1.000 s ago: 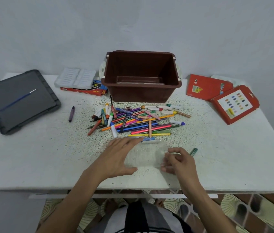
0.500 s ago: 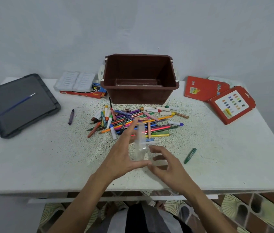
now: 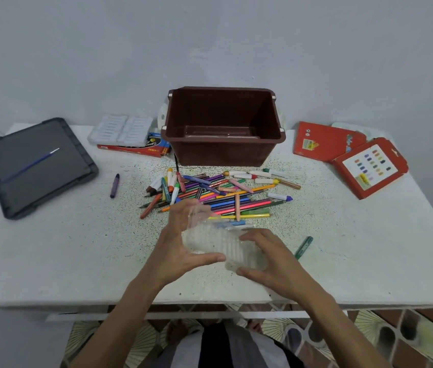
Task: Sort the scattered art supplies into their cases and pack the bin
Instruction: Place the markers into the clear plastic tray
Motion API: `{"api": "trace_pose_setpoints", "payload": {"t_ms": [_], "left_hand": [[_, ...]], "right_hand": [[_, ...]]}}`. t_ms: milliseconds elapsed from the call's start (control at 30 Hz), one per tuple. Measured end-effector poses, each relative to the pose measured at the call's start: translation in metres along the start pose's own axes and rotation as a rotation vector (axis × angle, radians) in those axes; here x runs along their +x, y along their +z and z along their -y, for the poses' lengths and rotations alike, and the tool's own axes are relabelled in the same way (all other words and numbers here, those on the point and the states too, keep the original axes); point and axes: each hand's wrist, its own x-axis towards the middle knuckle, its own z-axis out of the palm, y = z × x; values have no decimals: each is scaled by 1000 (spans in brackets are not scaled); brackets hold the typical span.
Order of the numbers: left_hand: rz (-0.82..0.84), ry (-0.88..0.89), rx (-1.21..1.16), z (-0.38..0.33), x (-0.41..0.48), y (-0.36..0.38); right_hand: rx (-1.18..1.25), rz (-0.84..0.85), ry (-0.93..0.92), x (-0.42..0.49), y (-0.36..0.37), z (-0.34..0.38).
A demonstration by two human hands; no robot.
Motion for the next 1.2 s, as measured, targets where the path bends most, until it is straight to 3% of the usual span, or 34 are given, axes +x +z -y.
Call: {"api": "trace_pose_setpoints", "payload": {"t_ms": [300, 667, 1200], "left_hand": [[147, -189, 301, 52, -22, -6], [33, 141, 532, 86, -26, 9], [-6, 242, 657, 97, -11, 16]], "right_hand": [[-357, -17, -52, -13, -6, -27], [-449, -70, -45, -8, -3, -30], [-450, -78, -14, 6, -5, -37]]}}
